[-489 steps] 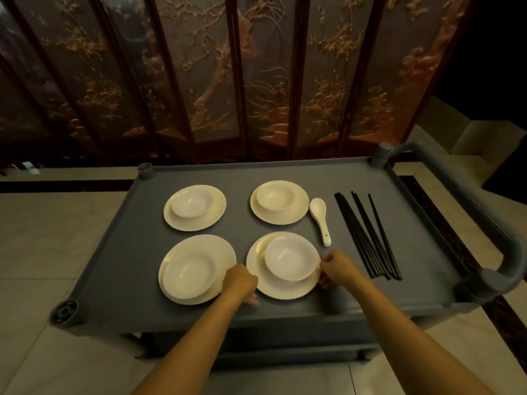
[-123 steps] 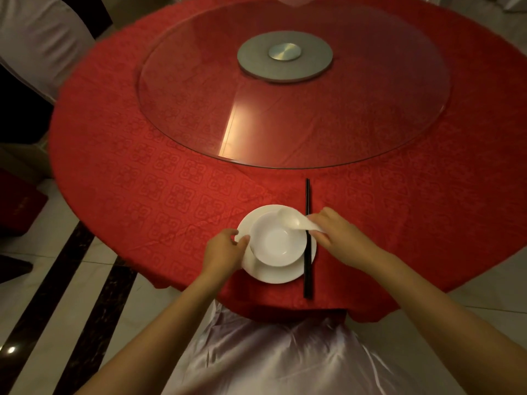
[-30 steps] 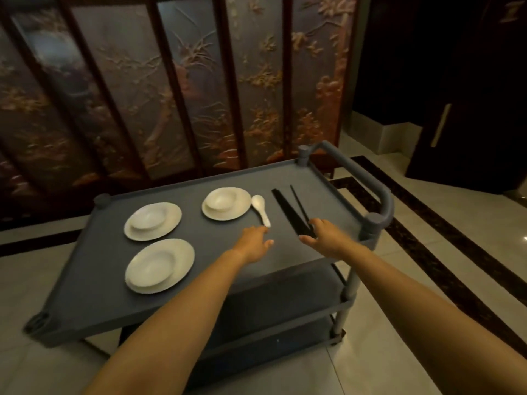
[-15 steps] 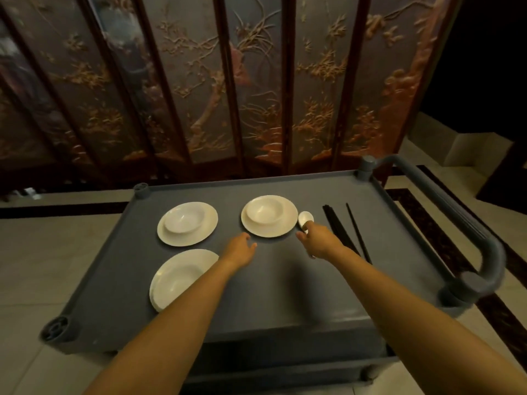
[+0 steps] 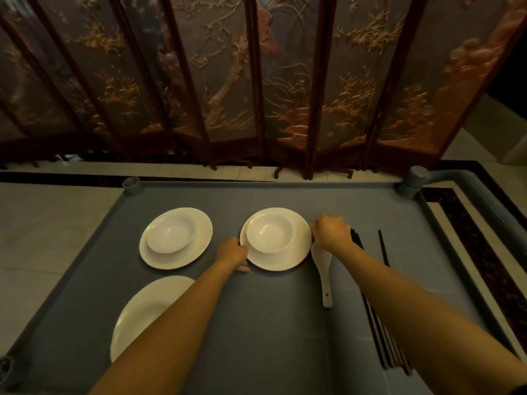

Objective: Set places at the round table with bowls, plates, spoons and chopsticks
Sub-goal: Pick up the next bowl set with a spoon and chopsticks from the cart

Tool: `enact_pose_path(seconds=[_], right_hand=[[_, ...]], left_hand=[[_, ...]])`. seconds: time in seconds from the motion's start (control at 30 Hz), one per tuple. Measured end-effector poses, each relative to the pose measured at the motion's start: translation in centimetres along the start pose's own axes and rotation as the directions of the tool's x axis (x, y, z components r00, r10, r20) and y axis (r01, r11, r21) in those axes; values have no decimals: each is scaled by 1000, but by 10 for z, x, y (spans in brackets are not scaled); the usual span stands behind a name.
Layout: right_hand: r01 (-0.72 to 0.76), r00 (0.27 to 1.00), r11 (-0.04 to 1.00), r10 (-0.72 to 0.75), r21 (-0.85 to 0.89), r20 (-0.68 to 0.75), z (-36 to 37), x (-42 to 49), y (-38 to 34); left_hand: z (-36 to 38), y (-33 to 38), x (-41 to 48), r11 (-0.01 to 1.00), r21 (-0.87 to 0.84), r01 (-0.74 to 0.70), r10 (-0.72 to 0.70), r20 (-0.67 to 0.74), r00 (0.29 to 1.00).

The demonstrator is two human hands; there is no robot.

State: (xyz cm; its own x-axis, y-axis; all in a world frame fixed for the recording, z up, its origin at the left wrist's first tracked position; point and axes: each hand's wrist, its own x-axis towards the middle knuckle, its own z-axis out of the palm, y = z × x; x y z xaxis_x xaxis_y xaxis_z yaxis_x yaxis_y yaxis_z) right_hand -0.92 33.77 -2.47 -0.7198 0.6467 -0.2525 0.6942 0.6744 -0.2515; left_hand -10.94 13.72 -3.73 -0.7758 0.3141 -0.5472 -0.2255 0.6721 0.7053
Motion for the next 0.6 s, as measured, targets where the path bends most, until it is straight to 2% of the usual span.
enact_pose_path(seconds=[0.13, 0.33, 0.6], right_hand=[[11, 997, 995, -19, 101, 75, 7, 21, -2], [22, 989, 973, -54, 231, 136, 15, 40, -12], [54, 988, 914, -108, 401, 113, 11, 43, -10]], left_hand=[[3, 7, 15, 995, -98, 2, -2, 9, 1000], [3, 6, 26, 989, -145, 15, -16, -5, 1000], [-3, 4, 27, 964, -262, 51, -37, 57, 998]])
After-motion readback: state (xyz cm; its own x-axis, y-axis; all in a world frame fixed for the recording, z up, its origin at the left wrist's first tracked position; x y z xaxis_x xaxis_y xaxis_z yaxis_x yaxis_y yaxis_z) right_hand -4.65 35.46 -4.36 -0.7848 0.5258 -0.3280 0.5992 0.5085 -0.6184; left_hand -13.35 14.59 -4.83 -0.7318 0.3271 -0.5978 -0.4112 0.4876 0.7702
